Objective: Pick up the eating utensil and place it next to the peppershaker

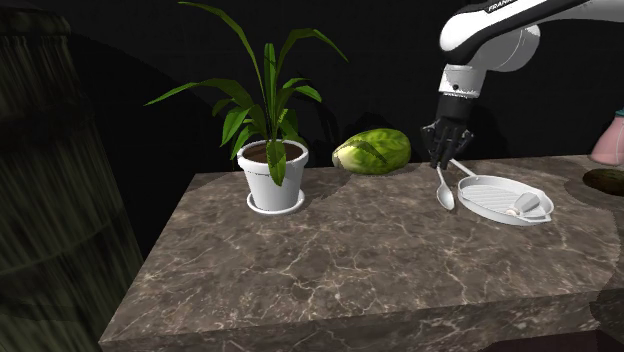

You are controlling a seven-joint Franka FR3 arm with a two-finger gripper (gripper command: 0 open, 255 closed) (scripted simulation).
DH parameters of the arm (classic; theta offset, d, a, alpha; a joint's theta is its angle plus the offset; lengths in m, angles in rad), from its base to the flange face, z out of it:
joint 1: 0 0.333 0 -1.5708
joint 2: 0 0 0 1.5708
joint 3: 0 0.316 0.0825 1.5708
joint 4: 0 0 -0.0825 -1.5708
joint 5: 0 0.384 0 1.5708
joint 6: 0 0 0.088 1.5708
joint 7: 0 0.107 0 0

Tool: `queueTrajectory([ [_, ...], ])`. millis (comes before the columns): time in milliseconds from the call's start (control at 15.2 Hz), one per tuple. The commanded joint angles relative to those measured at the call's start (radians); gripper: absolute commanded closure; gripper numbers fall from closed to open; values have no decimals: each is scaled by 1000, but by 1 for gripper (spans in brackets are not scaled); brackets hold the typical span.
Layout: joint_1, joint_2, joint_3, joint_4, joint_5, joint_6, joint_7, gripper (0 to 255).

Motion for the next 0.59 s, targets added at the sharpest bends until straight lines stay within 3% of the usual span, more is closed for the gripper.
queueTrajectory([
  [0,-23,13,-23,19,-7,-14,-44,255],
  [528,-117,99,-109,134,-32,-68,-210,255],
])
